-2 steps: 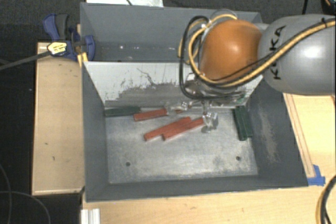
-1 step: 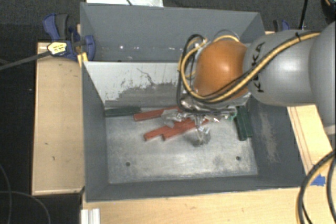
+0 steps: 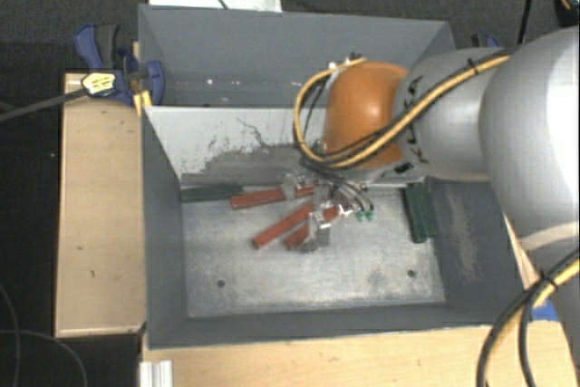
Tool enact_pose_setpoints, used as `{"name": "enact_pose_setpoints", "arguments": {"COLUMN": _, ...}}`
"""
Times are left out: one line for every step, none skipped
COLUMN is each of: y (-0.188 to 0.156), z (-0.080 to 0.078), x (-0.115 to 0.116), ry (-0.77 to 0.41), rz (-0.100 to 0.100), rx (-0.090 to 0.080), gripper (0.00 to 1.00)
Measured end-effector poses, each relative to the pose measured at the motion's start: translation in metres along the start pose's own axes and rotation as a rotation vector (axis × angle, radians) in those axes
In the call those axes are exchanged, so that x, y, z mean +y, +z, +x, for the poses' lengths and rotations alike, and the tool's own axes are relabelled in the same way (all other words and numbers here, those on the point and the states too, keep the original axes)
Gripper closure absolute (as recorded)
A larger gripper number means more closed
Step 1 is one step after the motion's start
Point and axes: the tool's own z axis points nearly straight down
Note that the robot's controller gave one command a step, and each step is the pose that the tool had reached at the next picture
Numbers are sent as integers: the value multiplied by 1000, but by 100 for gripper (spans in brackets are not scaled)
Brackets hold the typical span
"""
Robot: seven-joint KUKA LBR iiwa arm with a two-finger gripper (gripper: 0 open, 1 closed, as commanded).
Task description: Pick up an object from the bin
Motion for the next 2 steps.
{"name": "enact_pose_setpoints", "arguments": {"y": 1, "z": 37, "x": 31, "ry": 20, "rz": -1, "rx": 6, "gripper": 0}}
{"name": "enact_pose_setpoints", "arguments": {"y": 0, "z": 35, "x": 30, "ry": 19, "rz": 1, "rx": 2, "gripper": 100}}
